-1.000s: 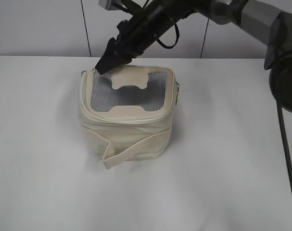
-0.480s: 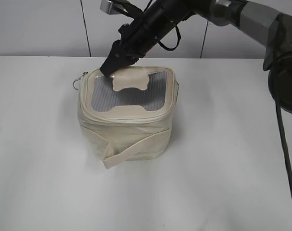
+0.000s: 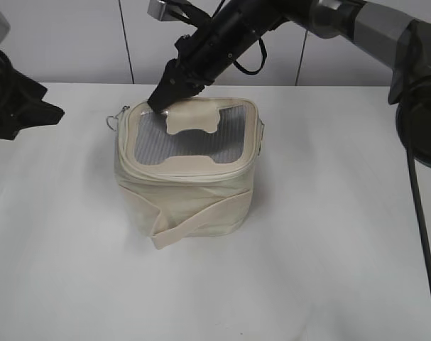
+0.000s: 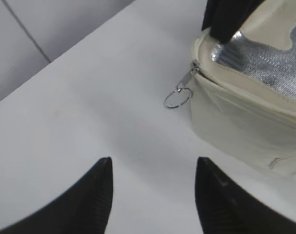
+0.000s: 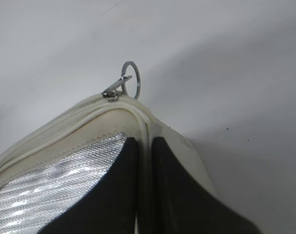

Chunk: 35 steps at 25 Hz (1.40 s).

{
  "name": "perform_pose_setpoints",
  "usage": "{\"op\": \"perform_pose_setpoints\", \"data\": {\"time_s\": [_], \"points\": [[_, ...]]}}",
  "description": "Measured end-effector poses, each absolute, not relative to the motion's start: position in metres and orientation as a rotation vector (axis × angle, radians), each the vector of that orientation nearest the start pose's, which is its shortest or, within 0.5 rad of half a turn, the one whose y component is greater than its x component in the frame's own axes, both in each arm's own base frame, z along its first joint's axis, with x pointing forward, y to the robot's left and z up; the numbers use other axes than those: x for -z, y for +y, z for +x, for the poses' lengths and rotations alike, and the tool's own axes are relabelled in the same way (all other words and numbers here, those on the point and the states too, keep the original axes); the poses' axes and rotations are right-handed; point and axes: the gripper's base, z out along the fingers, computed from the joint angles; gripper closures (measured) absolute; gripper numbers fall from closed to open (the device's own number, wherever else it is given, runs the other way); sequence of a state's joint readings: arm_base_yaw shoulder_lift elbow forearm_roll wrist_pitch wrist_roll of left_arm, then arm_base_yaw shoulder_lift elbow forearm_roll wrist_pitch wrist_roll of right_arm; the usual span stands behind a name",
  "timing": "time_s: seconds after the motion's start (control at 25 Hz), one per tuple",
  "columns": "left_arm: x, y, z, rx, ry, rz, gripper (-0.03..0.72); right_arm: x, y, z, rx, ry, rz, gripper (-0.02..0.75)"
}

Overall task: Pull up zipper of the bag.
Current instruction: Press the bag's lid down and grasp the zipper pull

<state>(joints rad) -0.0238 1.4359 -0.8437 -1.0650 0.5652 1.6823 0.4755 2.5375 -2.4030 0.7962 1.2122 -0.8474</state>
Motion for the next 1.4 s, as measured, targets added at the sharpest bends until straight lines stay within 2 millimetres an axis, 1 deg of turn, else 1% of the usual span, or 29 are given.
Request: {"op": "perform_pose_setpoints", "data": {"time_s": [0.16, 0.24, 0.28, 0.4, 0.52, 0.76, 0.96, 1.0, 1.04, 1.12, 1.2, 1.24, 1.28, 1.32, 1.4], "points": [[-0.231, -0.055, 0.321, 0.253, 1.979, 1.177, 0.274, -0.201, 0.299, 0.448, -0.965, 2.133, -1.381, 0.681], [-0.224, -0.056, 0.335, 0.253, 1.967, 1.215, 0.271, -0.201, 0.299, 0.448, -0.966, 2.136, -1.378, 0.681], [-0.218, -0.057, 0.341, 0.274, 1.965, 1.237, 0.266, -0.201, 0.299, 0.448, -0.967, 2.137, -1.377, 0.681], [-0.212, -0.063, 0.352, 0.335, 1.923, 1.315, 0.237, -0.201, 0.299, 0.448, -0.967, 2.138, -1.376, 0.681], [-0.205, -0.074, 0.358, 0.34, 1.897, 1.37, 0.218, -0.201, 0.299, 0.448, -0.968, 2.14, -1.375, 0.681], [-0.197, -0.099, 0.36, 0.267, 1.859, 1.447, 0.211, -0.201, 0.299, 0.448, -0.97, 2.145, -1.369, 0.682], [-0.188, -0.107, 0.366, 0.242, 1.865, 1.459, 0.216, -0.201, 0.299, 0.448, -0.971, 2.147, -1.368, 0.683], [-0.184, -0.107, 0.367, 0.229, 1.876, 1.456, 0.229, -0.201, 0.299, 0.448, -0.973, 2.148, -1.365, 0.683], [-0.181, -0.108, 0.368, 0.227, 1.882, 1.458, 0.264, -0.201, 0.299, 0.448, -0.974, 2.15, -1.364, 0.683], [-0.177, -0.11, 0.368, 0.228, 1.888, 1.466, 0.396, -0.201, 0.299, 0.448, -0.974, 2.151, -1.362, 0.683], [-0.177, -0.111, 0.368, 0.238, 1.885, 1.473, 0.585, -0.201, 0.299, 0.448, -0.974, 2.151, -1.363, 0.683], [-0.177, -0.111, 0.367, 0.244, 1.884, 1.475, 0.634, -0.201, 0.299, 0.448, -0.974, 2.151, -1.363, 0.683], [-0.177, -0.111, 0.367, 0.245, 1.882, 1.479, 0.669, -0.201, 0.299, 0.448, -0.973, 2.151, -1.363, 0.683], [-0.178, -0.111, 0.366, 0.244, 1.88, 1.482, 0.688, -0.201, 0.299, 0.448, -0.974, 2.153, -1.361, 0.683], [-0.181, -0.11, 0.364, 0.257, 1.902, 1.485, 0.697, -0.201, 0.299, 0.448, -0.976, 2.161, -1.353, 0.684]]}}
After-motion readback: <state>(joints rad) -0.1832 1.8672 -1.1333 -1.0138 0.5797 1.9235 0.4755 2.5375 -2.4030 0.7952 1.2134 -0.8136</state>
